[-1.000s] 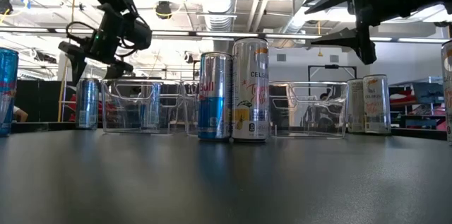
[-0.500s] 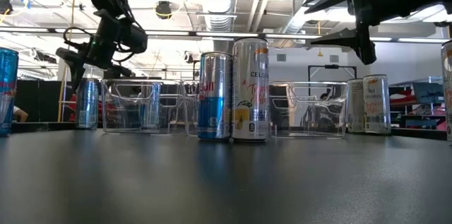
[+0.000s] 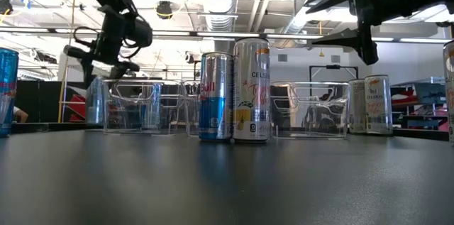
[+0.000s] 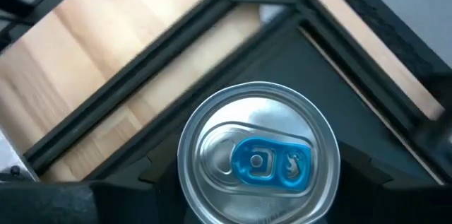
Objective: Sort soda cans
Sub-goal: Put the top blue soda can into the left transparent bin
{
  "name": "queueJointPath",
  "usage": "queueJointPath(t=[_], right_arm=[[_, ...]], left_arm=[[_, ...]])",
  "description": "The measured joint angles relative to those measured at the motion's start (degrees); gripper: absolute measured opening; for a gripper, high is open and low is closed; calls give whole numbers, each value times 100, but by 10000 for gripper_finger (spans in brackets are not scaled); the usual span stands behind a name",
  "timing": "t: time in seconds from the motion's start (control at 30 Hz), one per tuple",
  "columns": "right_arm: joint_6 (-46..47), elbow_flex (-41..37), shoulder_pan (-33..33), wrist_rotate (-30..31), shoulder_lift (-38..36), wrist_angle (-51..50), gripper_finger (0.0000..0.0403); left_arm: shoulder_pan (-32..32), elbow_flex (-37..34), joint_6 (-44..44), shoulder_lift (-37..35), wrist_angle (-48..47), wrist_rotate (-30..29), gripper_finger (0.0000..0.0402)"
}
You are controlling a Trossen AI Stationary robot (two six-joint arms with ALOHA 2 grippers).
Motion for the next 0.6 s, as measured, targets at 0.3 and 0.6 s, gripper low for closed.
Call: queueJointPath(t=[0.3, 0.6], right_arm=[[33, 0, -76, 3, 2, 86, 270], [43, 0, -88, 15, 2, 369, 270]], left_arm=[[-159, 959, 1722, -25, -69, -20, 233], [-262, 2447, 3879, -31, -180, -69, 233]])
